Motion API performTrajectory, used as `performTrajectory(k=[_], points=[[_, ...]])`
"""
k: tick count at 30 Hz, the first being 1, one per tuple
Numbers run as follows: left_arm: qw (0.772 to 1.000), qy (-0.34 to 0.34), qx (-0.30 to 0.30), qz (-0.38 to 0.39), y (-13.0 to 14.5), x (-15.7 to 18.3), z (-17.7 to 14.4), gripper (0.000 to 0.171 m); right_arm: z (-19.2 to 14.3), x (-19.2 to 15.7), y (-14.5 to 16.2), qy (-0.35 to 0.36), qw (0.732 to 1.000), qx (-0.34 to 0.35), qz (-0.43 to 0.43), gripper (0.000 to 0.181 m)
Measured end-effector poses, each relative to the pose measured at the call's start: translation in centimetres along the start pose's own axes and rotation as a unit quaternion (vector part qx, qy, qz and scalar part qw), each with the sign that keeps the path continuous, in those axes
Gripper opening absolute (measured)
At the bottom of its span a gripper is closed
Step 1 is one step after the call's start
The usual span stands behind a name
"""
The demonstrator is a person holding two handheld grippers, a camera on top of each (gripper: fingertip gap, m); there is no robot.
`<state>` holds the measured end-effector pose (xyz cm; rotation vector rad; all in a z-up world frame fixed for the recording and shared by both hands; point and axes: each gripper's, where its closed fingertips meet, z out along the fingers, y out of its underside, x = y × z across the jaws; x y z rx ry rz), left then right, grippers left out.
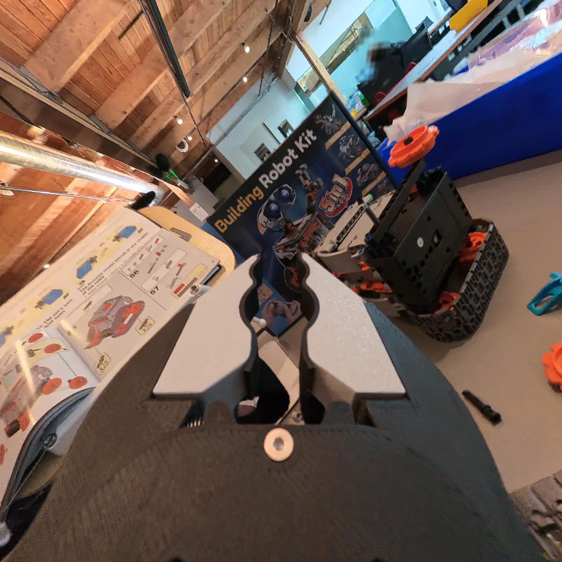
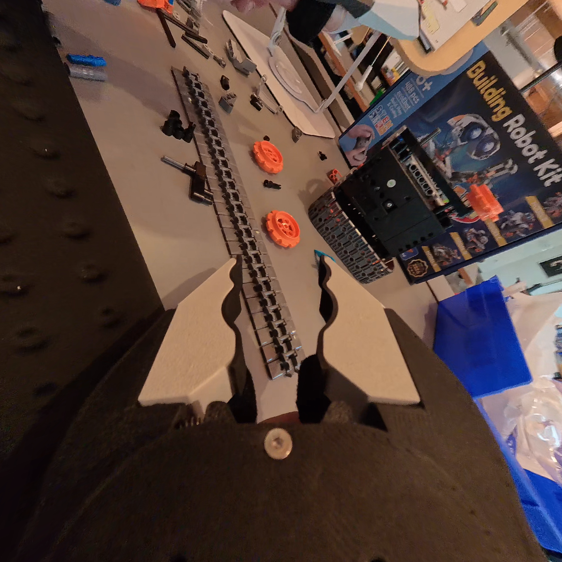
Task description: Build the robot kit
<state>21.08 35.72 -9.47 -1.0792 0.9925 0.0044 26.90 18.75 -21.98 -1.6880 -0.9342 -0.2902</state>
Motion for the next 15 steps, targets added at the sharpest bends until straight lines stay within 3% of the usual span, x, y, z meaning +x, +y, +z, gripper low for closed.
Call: performTrajectory(k=[2,5,8,10,15], points=[[1.000,-0.010,0.018,-0.012,-1.8,0.2,-0.8,0.002,-0.4,0.4,-0.4,0.024,1.000,0.010,-0.014,0.048],[0.998,-0.040,0.042,-0.032,-5.0,0.4,-2.8,0.000,-3.1,2.2,-3.2,0.112,0.990,0.082,-0.036,0.036],[0.995,-0.064,0.043,-0.064,-7.5,2.3,-5.8,0.000,-7.5,0.5,-6.2,0.139,0.974,0.171,-0.058,0.024],[0.995,-0.081,0.021,-0.057,-8.5,4.0,-7.9,0.000,-10.5,-2.5,-7.5,0.105,0.967,0.224,-0.052,0.018],[0.990,-0.118,-0.045,-0.069,-10.2,7.7,-12.6,0.000,-17.7,-11.2,-8.2,-0.068,0.949,0.306,-0.038,0.012]])
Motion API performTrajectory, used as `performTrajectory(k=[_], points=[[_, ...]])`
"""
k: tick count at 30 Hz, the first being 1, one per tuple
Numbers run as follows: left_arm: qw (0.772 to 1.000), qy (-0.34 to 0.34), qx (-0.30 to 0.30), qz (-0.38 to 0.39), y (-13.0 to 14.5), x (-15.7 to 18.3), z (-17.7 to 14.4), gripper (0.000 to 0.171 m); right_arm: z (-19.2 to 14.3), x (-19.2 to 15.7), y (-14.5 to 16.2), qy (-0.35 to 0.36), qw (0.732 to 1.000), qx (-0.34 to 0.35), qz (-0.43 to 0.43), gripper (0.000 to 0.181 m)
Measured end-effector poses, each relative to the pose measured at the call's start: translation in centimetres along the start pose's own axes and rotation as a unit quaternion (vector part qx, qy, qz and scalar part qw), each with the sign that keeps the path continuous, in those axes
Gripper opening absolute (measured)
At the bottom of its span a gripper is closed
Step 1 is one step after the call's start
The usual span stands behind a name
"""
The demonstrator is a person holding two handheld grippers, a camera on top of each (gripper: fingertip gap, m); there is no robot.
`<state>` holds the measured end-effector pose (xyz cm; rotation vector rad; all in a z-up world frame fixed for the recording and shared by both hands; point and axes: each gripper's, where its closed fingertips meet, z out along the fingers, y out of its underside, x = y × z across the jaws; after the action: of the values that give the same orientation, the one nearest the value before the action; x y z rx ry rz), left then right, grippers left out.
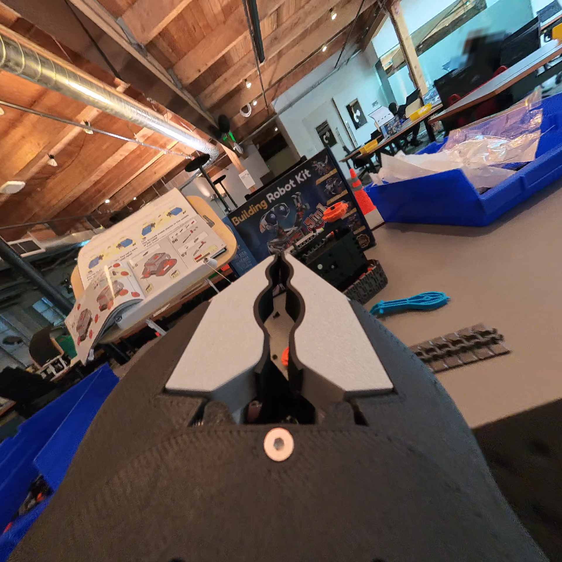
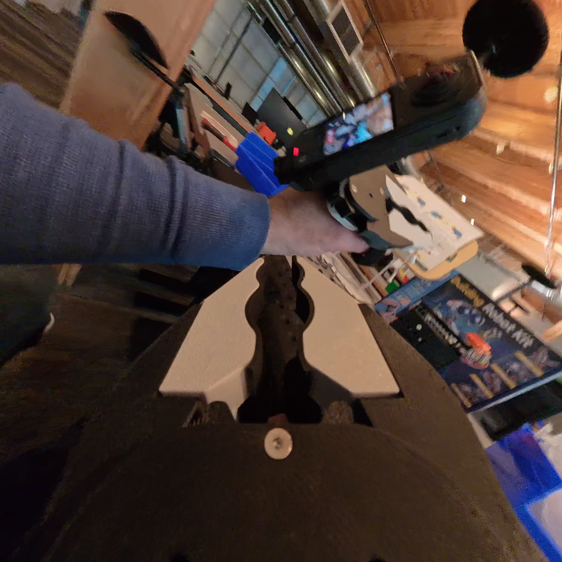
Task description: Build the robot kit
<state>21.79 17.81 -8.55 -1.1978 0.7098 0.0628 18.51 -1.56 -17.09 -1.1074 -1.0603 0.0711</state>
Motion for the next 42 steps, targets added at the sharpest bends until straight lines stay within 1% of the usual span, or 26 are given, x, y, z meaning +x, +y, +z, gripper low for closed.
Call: performTrajectory(k=[1,2,3,5,8,10,11,12,14,15,17,20,22,24,27,30,33,36,38,40,42], points=[[1.000,-0.004,-0.012,-0.003,-0.2,0.6,-0.6,0.000,-1.2,-0.9,-0.5,-0.014,1.000,0.011,-0.014,0.010],[1.000,-0.010,-0.027,0.006,-0.3,1.3,-1.2,0.000,-2.3,-2.2,-1.1,-0.047,0.999,0.022,-0.008,0.010],[0.999,-0.015,-0.038,0.021,-0.5,2.1,-1.6,0.000,-3.5,-3.6,-1.5,-0.090,0.995,0.032,0.016,0.011],[0.998,-0.018,-0.056,0.026,-1.2,3.9,-2.5,0.000,-6.2,-6.9,-1.9,-0.178,0.982,0.043,0.046,0.012],[0.996,-0.030,-0.080,0.024,-2.5,6.0,-4.1,0.000,-10.7,-10.7,-1.1,-0.269,0.961,0.051,0.035,0.011],[0.995,-0.040,-0.087,0.024,-3.9,7.0,-5.3,0.000,-14.0,-12.4,0.1,-0.319,0.946,0.047,0.022,0.012],[0.995,-0.043,-0.091,0.028,-4.8,7.5,-5.9,0.000,-15.8,-12.9,0.8,-0.333,0.942,0.049,0.015,0.012],[0.994,-0.043,-0.092,0.031,-6.0,8.0,-6.4,0.000,-17.4,-13.1,1.5,-0.333,0.941,0.060,0.001,0.011],[0.994,-0.043,-0.083,0.047,-9.5,9.1,-7.4,0.000,-20.6,-12.9,3.3,-0.311,0.944,0.097,-0.048,0.008],[0.995,-0.039,-0.076,0.058,-11.6,9.9,-7.9,0.000,-22.2,-13.5,4.9,-0.324,0.938,0.097,-0.071,0.007],[0.994,-0.036,-0.061,0.086,-16.0,11.7,-8.9,0.000,-25.7,-14.5,7.9,-0.367,0.924,0.074,-0.074,0.008],[0.989,-0.042,-0.054,0.129,-21.5,14.3,-10.7,0.000,-31.1,-14.3,10.6,-0.415,0.905,0.065,-0.069,0.008],[0.987,-0.048,-0.059,0.144,-24.6,16.1,-12.0,0.000,-34.2,-13.6,11.5,-0.437,0.896,0.065,-0.053,0.009],[0.985,-0.043,-0.063,0.156,-27.4,18.3,-12.8,0.000,-36.6,-12.3,12.3,-0.447,0.892,0.057,-0.034,0.009],[0.981,-0.021,-0.076,0.179,-31.0,22.1,-12.5,0.000,-39.7,-10.0,13.9,-0.450,0.892,0.044,-0.001,0.010],[0.973,-0.007,-0.098,0.211,-33.5,26.1,-10.7,0.000,-43.7,-7.5,16.3,-0.454,0.890,0.027,0.020,0.011],[0.963,0.003,-0.123,0.239,-35.4,30.2,-8.4,0.000,-49.1,-4.4,19.2,-0.463,0.885,0.019,0.049,0.011],[0.956,0.004,-0.147,0.253,-37.0,34.0,-6.1,0.000,-54.4,-0.7,23.1,-0.455,0.887,-0.002,0.082,0.013],[0.953,0.008,-0.165,0.255,-38.0,36.6,-4.8,0.001,-57.5,2.3,26.1,-0.435,0.894,-0.022,0.109,0.012],[0.953,0.007,-0.171,0.252,-39.5,39.4,-3.9,0.002,-60.3,5.9,28.4,-0.404,0.900,-0.035,0.156,0.011],[0.957,0.014,-0.163,0.238,-41.1,42.9,-3.1,0.002,-62.8,9.4,30.6,-0.368,0.910,-0.046,0.185,0.010]])
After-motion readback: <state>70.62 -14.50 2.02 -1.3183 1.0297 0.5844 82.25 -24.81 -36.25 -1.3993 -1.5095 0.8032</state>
